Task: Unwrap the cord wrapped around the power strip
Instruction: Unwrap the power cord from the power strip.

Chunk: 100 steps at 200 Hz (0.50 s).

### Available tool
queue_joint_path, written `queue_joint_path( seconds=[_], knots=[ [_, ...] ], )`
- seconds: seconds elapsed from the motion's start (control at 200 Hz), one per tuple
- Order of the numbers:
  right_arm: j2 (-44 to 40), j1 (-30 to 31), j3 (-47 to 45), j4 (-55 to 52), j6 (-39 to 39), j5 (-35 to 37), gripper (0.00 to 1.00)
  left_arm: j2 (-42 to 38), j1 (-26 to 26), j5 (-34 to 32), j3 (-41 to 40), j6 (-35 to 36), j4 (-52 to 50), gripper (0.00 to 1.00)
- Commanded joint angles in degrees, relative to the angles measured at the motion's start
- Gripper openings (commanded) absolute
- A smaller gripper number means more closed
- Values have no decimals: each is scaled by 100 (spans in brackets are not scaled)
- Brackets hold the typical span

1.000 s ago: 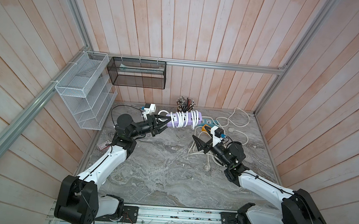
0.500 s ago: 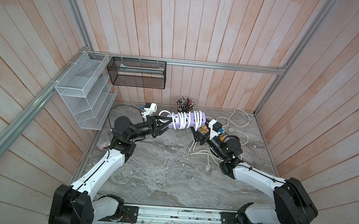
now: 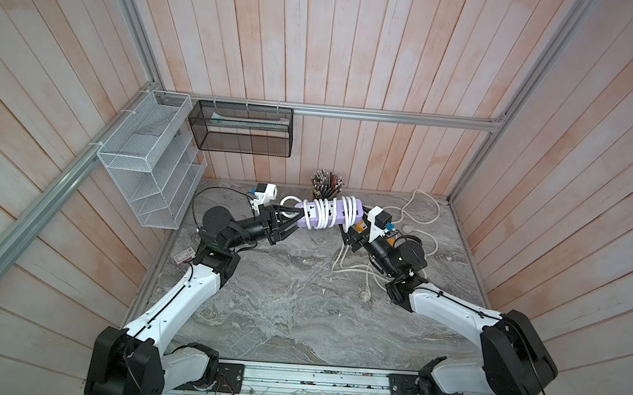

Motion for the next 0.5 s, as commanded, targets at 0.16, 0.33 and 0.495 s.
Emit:
queue_joint_path(
  seconds=[0.16,0.33,0.495],
  knots=[
    [184,26,207,161,15,15,64,-146,-38,-151,-3,-10,381,0],
    [272,31,252,189,82,-47,61,-149,-46,-155,14,-29,401,0],
    [316,27,310,204,103,-25,55,-171,-56,-169,25,-28,388,0]
  ],
)
